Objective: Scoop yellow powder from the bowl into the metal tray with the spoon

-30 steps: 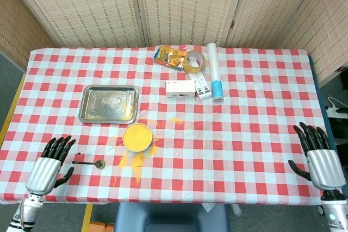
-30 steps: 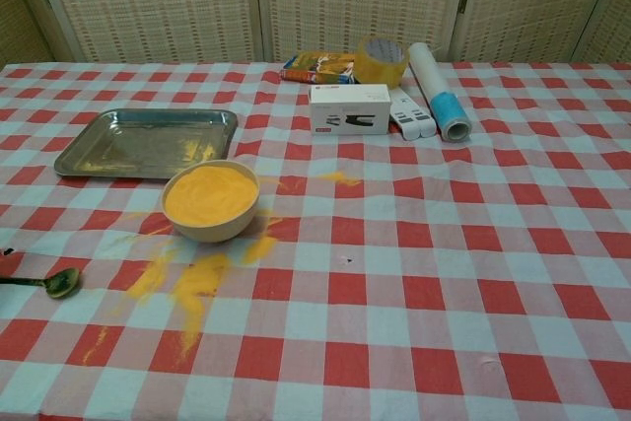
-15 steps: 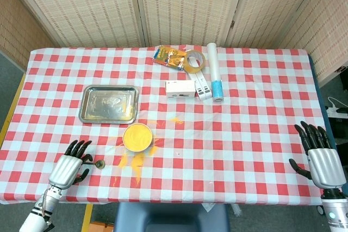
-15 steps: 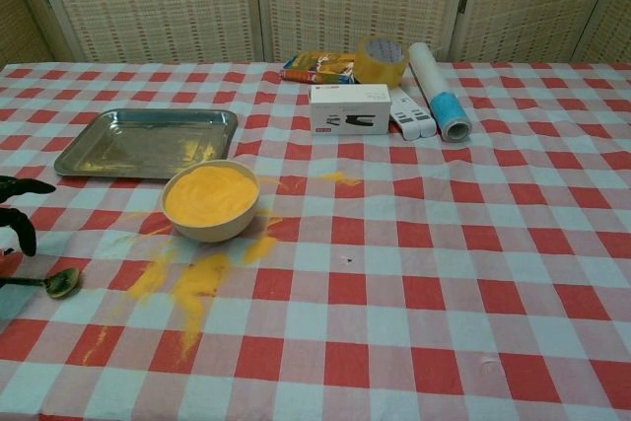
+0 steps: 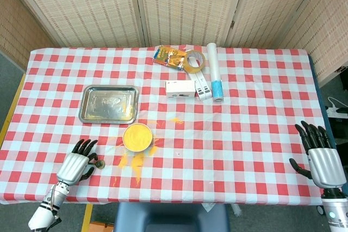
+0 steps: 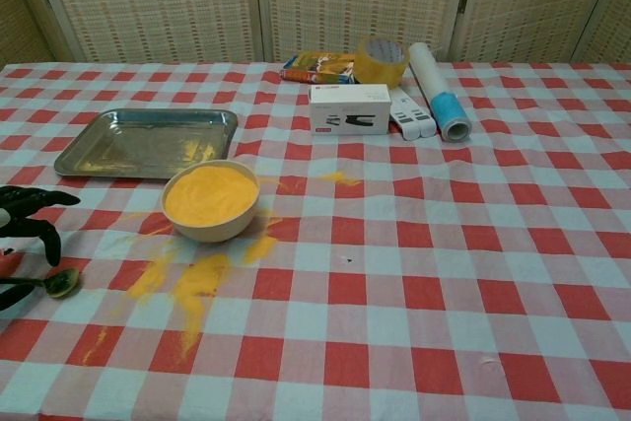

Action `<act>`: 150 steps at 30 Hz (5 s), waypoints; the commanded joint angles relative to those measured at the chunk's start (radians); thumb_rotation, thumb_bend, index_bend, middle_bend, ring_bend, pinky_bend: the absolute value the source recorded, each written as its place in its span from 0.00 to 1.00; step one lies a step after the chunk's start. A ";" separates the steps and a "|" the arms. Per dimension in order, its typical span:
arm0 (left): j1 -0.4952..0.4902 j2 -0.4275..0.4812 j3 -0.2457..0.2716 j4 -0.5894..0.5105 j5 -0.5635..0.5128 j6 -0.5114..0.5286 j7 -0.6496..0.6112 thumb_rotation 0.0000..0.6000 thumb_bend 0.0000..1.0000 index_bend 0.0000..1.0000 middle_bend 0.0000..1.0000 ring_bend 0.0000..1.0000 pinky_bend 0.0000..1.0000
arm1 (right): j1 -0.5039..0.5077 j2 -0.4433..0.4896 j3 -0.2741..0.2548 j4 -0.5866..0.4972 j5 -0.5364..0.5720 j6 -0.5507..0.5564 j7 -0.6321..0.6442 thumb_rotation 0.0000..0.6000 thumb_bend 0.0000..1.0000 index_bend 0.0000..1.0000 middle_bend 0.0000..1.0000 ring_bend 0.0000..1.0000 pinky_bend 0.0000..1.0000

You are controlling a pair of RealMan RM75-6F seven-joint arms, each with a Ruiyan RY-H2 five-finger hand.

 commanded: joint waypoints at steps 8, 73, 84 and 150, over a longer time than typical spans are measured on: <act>-0.013 -0.022 -0.002 0.031 -0.020 -0.024 -0.030 1.00 0.39 0.48 0.05 0.00 0.04 | 0.000 0.000 0.000 -0.001 0.001 0.000 -0.002 1.00 0.16 0.00 0.00 0.00 0.00; -0.007 -0.066 -0.037 0.109 -0.033 0.096 -0.124 1.00 0.42 0.73 0.20 0.00 0.04 | 0.005 -0.005 -0.001 -0.001 0.008 -0.015 -0.017 1.00 0.16 0.00 0.00 0.00 0.00; -0.050 -0.059 -0.125 0.011 -0.034 0.164 0.060 1.00 0.54 0.79 0.27 0.05 0.05 | 0.004 0.004 -0.003 -0.005 0.001 -0.011 -0.003 1.00 0.16 0.00 0.00 0.00 0.00; -0.343 -0.421 -0.161 0.199 -0.099 0.087 1.020 1.00 0.56 0.79 0.34 0.11 0.05 | -0.005 0.035 -0.008 -0.013 -0.014 0.003 0.049 1.00 0.16 0.00 0.00 0.00 0.00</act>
